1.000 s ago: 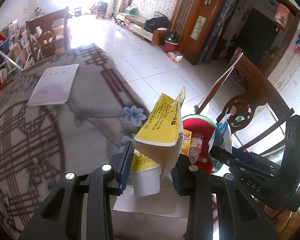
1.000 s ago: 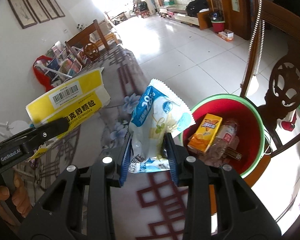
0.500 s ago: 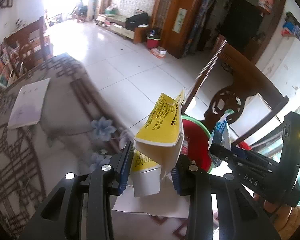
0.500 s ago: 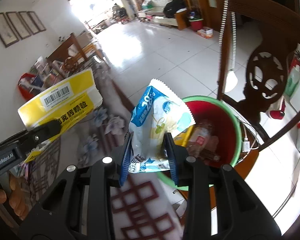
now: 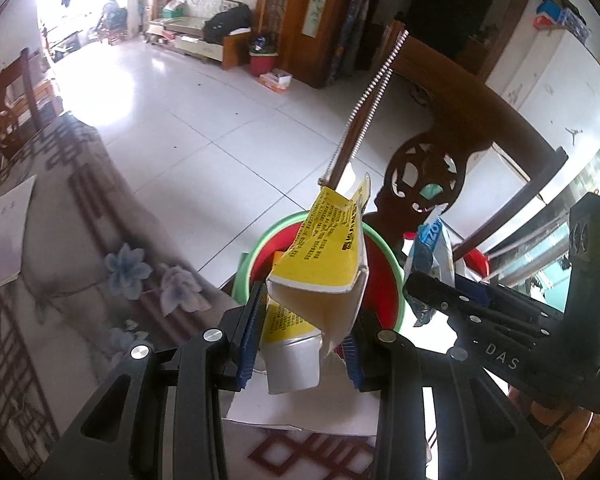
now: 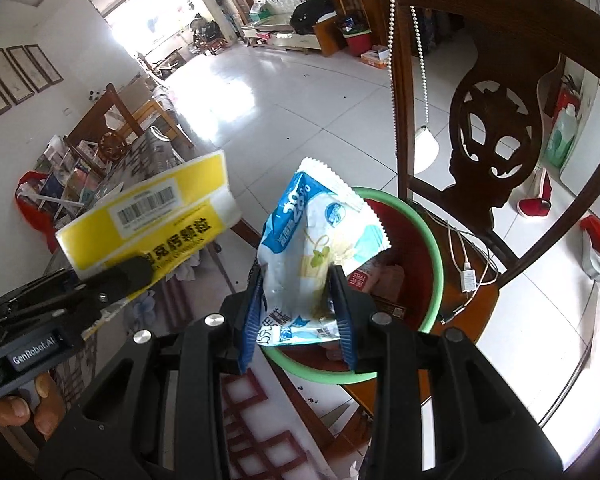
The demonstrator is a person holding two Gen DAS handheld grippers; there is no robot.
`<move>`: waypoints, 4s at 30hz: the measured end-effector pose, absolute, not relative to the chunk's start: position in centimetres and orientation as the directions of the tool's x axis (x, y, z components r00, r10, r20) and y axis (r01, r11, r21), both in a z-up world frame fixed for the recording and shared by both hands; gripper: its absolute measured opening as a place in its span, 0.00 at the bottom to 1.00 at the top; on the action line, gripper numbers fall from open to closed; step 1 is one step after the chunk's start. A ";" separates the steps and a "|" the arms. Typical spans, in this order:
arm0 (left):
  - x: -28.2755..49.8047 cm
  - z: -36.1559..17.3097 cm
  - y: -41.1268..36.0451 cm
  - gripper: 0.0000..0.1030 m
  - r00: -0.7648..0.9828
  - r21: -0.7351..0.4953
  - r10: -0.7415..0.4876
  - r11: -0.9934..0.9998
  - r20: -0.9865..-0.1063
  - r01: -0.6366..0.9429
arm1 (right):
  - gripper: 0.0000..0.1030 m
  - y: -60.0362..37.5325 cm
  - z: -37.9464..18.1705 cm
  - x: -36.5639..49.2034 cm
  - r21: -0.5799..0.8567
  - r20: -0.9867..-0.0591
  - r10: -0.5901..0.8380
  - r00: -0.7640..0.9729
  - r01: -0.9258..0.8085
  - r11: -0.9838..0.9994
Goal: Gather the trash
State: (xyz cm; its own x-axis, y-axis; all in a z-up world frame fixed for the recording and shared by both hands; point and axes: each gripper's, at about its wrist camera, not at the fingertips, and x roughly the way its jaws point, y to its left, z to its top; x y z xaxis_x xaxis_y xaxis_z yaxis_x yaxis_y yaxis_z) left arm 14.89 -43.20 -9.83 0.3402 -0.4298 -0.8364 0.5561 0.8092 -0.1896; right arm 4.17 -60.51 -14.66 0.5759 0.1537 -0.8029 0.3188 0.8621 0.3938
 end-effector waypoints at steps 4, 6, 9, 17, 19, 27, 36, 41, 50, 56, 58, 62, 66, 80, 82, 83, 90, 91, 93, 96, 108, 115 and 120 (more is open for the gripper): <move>15.6 -10.4 -44.3 0.41 0.310 -0.206 -0.438 0.798 -0.844 0.566 | 0.32 -60.7 -15.1 4.4 0.393 -0.808 0.155 0.568 0.324 0.860; 15.8 -10.4 -44.3 0.62 0.324 -0.214 -0.445 0.805 -0.835 0.553 | 0.32 -60.8 -15.2 4.5 0.392 -0.810 0.156 0.565 0.324 0.861; 15.9 -10.1 -44.1 0.73 0.338 -0.224 -0.454 0.810 -0.824 0.542 | 0.32 -60.9 -15.5 4.7 0.391 -0.815 0.158 0.558 0.327 0.861; 16.2 -10.3 -43.0 0.79 0.361 -0.206 -0.426 0.835 -0.830 0.511 | 0.32 -60.7 -15.7 5.5 0.392 -0.814 0.165 0.557 0.318 0.863; 16.3 -10.2 -42.5 0.79 0.365 -0.204 -0.420 0.840 -0.831 0.503 | 0.33 -60.5 -15.8 5.8 0.389 -0.816 0.165 0.553 0.316 0.865; 16.1 -9.5 -40.1 0.85 0.398 -0.219 -0.424 0.857 -0.814 0.466 | 0.57 -60.1 -15.7 5.6 0.376 -0.818 0.134 0.559 0.344 0.861; 14.6 -9.1 -36.6 0.87 0.421 -0.231 -0.433 0.863 -0.797 0.450 | 0.75 -58.6 -14.3 4.0 0.351 -0.807 0.073 0.586 0.377 0.857; 13.5 -8.0 -32.7 0.89 0.476 -0.231 -0.435 0.874 -0.764 0.428 | 0.90 -54.7 -11.7 3.4 0.310 -0.769 0.031 0.638 0.331 0.891; 9.5 -2.6 -20.7 0.92 0.775 -0.145 -0.318 0.947 -0.546 0.287 | 0.95 -42.8 -5.1 2.0 0.142 -0.570 -0.096 0.816 0.213 0.967; 6.6 -0.3 -13.7 0.92 0.846 -0.073 -0.230 0.972 -0.481 0.222 | 0.95 -34.1 -1.2 0.3 0.083 -0.416 -0.101 0.904 0.148 0.985; 5.7 0.3 -11.7 0.92 0.863 -0.077 -0.216 0.976 -0.457 0.204 | 0.95 -31.6 -0.5 -0.1 0.070 -0.393 -0.110 0.913 0.148 0.986; 4.6 1.0 -8.5 0.92 0.867 -0.073 -0.204 0.979 -0.455 0.192 | 0.95 -28.5 0.3 -0.7 0.088 -0.377 -0.118 0.919 0.163 0.983; 4.0 0.8 -6.8 0.92 0.859 -0.076 -0.220 0.975 -0.463 0.209 | 0.95 -26.1 0.5 -1.1 0.047 -0.381 -0.155 0.911 0.187 0.981; 3.7 0.9 -4.6 0.92 0.868 -0.119 -0.248 0.969 -0.430 0.218 | 0.95 -26.0 0.8 -1.6 0.015 -0.403 -0.293 0.867 0.327 0.945; 3.5 1.0 -5.1 0.92 0.873 -0.089 -0.237 0.971 -0.427 0.220 | 0.95 -26.0 0.9 -1.9 0.010 -0.395 -0.299 0.869 0.330 0.944; 3.3 1.0 -5.3 0.92 0.877 -0.074 -0.229 0.973 -0.422 0.219 | 0.95 -26.0 0.9 -2.0 0.010 -0.394 -0.299 0.869 0.330 0.944; 2.6 1.4 -6.0 0.92 0.881 -0.023 -0.195 0.978 -0.432 0.205 | 0.95 -26.5 0.8 -2.2 0.031 -0.409 -0.290 0.865 0.331 0.943; 2.6 1.5 -5.9 0.92 0.875 -0.031 -0.202 0.977 -0.439 0.210 | 0.95 -26.6 0.8 -2.4 0.033 -0.407 -0.291 0.866 0.332 0.943; 2.7 1.6 -5.7 0.92 0.863 -0.055 -0.218 0.975 -0.456 0.217 | 0.95 -26.7 0.9 -2.5 0.034 -0.406 -0.291 0.866 0.333 0.942; 2.9 1.5 -5.6 0.92 0.848 -0.073 -0.222 0.974 -0.481 0.214 | 0.95 -26.9 0.9 -2.7 0.036 -0.410 -0.296 0.863 0.340 0.940; 2.4 1.3 -5.2 0.92 0.838 -0.087 -0.208 0.978 -0.505 0.191 | 0.95 -27.4 0.9 -3.9 0.038 -0.420 -0.294 0.859 0.340 0.940; 2.1 1.5 -5.4 0.92 0.834 -0.083 -0.213 0.977 -0.508 0.198 | 0.95 -27.6 0.9 -4.3 0.039 -0.421 -0.294 0.858 0.340 0.939; 2.0 1.6 -5.4 0.92 0.833 -0.085 -0.213 0.977 -0.511 0.198 | 0.95 -27.8 0.7 -4.4 0.036 -0.424 -0.295 0.856 0.342 0.939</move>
